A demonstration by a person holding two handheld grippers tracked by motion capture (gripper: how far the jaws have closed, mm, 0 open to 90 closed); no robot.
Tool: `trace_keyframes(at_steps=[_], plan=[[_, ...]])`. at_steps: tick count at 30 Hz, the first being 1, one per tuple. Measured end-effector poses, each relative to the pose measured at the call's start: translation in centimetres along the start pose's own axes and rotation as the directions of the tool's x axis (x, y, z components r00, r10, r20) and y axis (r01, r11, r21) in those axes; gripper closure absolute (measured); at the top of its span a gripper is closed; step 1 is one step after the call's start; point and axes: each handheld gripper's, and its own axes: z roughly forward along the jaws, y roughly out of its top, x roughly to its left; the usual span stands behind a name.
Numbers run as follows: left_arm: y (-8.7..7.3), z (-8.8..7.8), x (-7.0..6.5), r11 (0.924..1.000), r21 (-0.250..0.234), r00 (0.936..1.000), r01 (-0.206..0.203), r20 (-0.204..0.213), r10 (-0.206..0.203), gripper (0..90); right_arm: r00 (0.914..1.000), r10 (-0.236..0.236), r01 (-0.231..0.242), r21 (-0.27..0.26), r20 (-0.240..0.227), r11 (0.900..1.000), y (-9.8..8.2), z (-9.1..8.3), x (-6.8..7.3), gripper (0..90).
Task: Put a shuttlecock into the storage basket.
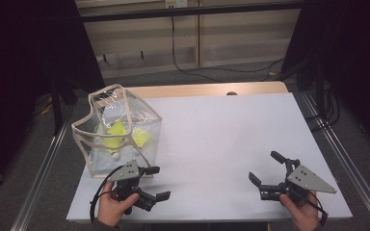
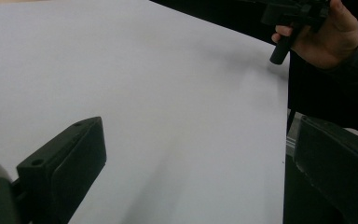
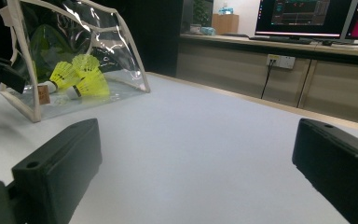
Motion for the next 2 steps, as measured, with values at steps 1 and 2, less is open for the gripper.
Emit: trace_keyframes(at_steps=[1, 2], plan=[[-0.01, 0.0, 0.0, 1.0, -0.003, 1.0, 0.003, 0.002, -0.003, 2.4, 1.0, 0.0, 0.0, 0.001, -0.001, 1.0, 0.0, 0.01, 0.01, 1.1], [-0.01, 0.0, 0.0, 1.0, -0.003, 1.0, 0.003, 0.002, -0.003, 2.4, 1.0, -0.003, 0.003, 0.0, 0.0, 1.0, 0.0, 0.02, 0.0, 1.0]])
